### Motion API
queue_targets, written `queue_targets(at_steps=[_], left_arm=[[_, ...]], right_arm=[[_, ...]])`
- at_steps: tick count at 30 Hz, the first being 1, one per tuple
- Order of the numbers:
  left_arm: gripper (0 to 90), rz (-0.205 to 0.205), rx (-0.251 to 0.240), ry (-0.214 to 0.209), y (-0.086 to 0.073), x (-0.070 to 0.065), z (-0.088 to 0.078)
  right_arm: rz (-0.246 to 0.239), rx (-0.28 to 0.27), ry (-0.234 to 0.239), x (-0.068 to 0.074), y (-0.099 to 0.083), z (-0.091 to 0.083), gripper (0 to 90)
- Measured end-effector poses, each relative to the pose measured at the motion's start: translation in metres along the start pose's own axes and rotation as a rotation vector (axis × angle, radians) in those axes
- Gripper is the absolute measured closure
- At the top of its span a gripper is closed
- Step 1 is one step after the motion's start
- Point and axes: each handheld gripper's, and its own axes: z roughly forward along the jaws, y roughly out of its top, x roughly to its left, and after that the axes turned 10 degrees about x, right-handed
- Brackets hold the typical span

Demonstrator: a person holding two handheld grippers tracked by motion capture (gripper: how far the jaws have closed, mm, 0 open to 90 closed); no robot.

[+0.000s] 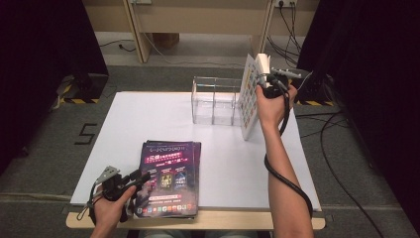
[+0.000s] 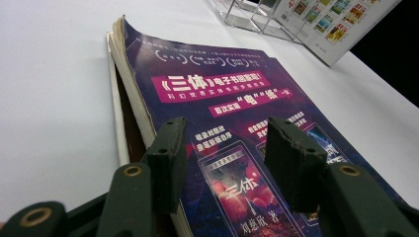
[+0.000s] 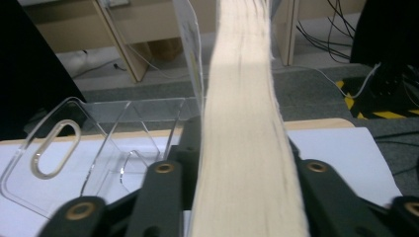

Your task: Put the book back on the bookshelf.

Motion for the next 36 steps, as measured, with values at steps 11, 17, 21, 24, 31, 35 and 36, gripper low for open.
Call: queue_targets(at_steps=[11,17,21,24,31,35,36], left_arm=[[50.3,0.0,-0.002,-0.003,0.0,0.0,0.0],[50.4,-0.003,-0.002,-0.001,0.001,0.002,0.0],[50.6,-0.006,-0.003,-0.003,0.0,0.002,0.0],[50.6,-0.005,-0.003,-0.004,0.0,0.001,0.0],[50.6,0.004,0.004,-0.006,0.0,-0.001,0.001],[50.6,0.004,0.004,-0.004,-0.001,-0.001,0.001],[50.6,0.004,0.005,-0.004,-0.001,-0.001,0.001]], right_arm=[[0.001,-0.028,0.001,0.003,0.012,0.004,74.6],[-0.028,-0.078,-0.015,0.009,0.021,0.01,74.6],[-0.041,-0.067,-0.03,0.01,0.018,0.018,74.5],[-0.04,-0.083,-0.043,0.009,0.012,0.02,74.4],[-0.038,-0.08,-0.037,0.001,0.007,0.018,73.3],[-0.049,-0.085,-0.04,0.002,0.005,0.016,71.2],[-0.052,-0.088,-0.04,0.002,0.004,0.016,70.4]])
